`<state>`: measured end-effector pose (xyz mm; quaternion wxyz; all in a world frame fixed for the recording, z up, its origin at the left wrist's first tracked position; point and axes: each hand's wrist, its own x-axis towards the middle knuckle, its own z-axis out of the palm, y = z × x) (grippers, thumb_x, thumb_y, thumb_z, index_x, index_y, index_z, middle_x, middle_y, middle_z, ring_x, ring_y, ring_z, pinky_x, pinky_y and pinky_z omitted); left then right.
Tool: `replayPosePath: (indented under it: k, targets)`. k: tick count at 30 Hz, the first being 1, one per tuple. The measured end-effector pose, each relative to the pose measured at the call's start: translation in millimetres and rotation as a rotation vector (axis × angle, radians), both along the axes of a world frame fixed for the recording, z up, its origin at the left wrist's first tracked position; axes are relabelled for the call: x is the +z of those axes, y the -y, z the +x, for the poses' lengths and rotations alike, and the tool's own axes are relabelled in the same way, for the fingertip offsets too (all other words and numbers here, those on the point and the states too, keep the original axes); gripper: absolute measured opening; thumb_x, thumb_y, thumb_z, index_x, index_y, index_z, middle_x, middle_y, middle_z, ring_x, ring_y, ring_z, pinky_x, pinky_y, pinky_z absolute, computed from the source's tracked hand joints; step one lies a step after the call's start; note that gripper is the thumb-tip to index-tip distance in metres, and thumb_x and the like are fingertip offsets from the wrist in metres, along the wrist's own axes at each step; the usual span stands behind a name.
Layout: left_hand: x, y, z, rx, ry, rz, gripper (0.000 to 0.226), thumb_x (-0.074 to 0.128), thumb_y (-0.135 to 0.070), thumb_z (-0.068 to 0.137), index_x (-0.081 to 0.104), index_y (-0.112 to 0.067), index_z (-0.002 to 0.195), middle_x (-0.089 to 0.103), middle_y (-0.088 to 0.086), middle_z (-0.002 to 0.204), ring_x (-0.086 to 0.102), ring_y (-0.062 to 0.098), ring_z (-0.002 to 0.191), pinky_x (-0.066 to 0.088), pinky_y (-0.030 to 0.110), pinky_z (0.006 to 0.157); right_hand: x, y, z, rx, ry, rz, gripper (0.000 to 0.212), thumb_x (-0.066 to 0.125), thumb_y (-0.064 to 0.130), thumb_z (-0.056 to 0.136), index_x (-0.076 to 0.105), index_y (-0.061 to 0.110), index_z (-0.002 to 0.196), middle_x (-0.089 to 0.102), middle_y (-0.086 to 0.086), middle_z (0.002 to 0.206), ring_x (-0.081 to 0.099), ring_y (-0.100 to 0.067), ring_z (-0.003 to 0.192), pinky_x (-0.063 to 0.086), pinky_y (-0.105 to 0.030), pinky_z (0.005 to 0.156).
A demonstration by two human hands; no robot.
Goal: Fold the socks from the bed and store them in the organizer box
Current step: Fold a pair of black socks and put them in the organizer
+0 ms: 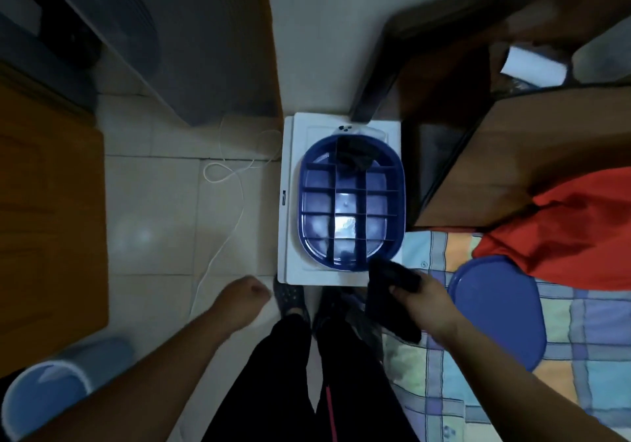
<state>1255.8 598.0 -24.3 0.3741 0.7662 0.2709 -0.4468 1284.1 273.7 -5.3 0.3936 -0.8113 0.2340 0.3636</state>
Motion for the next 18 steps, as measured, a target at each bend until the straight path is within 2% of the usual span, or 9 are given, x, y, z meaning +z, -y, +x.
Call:
replayPosePath:
  k: [3,6,8,10,12,14,16,18]
  targets:
    - [-28,16,50,0.109,0.052,-0.068,0.022,0.060,-0.027,0.085,0.067,-0.006,0.086,0.069,0.025,0.096,0.066,0.036,0.093,0.052,0.046,0.088,-33,-12,37,-0.004,0.071,0.034,0.017,0.070,0.017,0.087,0.062,0.031,0.081,0.069,0.015,0.081,0.063,0.000,0.078,0.048,-0.023,0.068]
    - [-55,31,82,0.193,0.093,-0.136,0.025,0.060,-0.033,0.071,0.064,-0.011,0.082,0.065,0.019,0.084,0.062,0.029,0.080,0.051,0.052,0.091,-57,-31,70,0.003,0.138,0.114,0.017,0.071,0.018,0.087,0.063,0.033,0.086,0.070,0.012,0.090,0.065,-0.002,0.082,0.049,-0.019,0.069]
    - [-72,39,91,0.178,0.104,-0.141,0.024,0.066,-0.031,0.078,0.064,-0.007,0.081,0.060,0.016,0.080,0.059,0.025,0.078,0.051,0.052,0.090,-67,-47,90,0.007,0.176,0.187,0.019,0.072,0.017,0.086,0.064,0.035,0.086,0.071,0.013,0.087,0.067,0.001,0.080,0.053,-0.017,0.071]
    - [-88,43,93,0.184,0.111,-0.139,0.031,0.068,-0.029,0.083,0.065,0.002,0.080,0.064,0.020,0.082,0.065,0.030,0.082,0.053,0.053,0.090,-76,-64,105,0.019,0.207,0.242,0.020,0.072,0.017,0.086,0.065,0.036,0.086,0.071,0.016,0.083,0.067,0.003,0.079,0.053,-0.012,0.070]
    - [-96,46,92,0.220,0.146,-0.138,0.027,0.070,-0.029,0.079,0.067,-0.003,0.075,0.068,0.025,0.087,0.067,0.038,0.088,0.054,0.053,0.087,-86,-80,114,0.053,0.231,0.275,0.020,0.072,0.019,0.087,0.064,0.038,0.090,0.071,0.015,0.087,0.067,0.003,0.083,0.052,-0.010,0.071]
    - [-102,47,91,0.270,0.167,-0.150,0.017,0.067,-0.029,0.073,0.067,-0.012,0.071,0.070,0.023,0.085,0.068,0.040,0.088,0.055,0.051,0.086,-97,-92,119,0.086,0.246,0.287,0.021,0.070,0.019,0.088,0.062,0.039,0.093,0.070,0.013,0.091,0.066,0.001,0.087,0.052,-0.012,0.075]
    - [-108,47,88,0.363,0.166,-0.199,0.016,0.069,-0.020,0.078,0.071,-0.009,0.089,0.072,0.014,0.085,0.070,0.033,0.084,0.057,0.046,0.084,-104,-100,121,0.154,0.277,0.259,0.022,0.068,0.018,0.089,0.060,0.038,0.089,0.067,0.014,0.084,0.062,0.007,0.079,0.048,-0.009,0.069]
    - [-114,48,86,0.448,0.169,-0.266,0.018,0.067,-0.010,0.085,0.070,-0.017,0.101,0.073,0.002,0.086,0.070,0.025,0.083,0.059,0.039,0.082,-111,-104,119,0.238,0.321,0.200,0.014,0.067,0.016,0.090,0.064,0.029,0.096,0.066,0.011,0.081,0.061,0.003,0.074,0.048,-0.012,0.066]
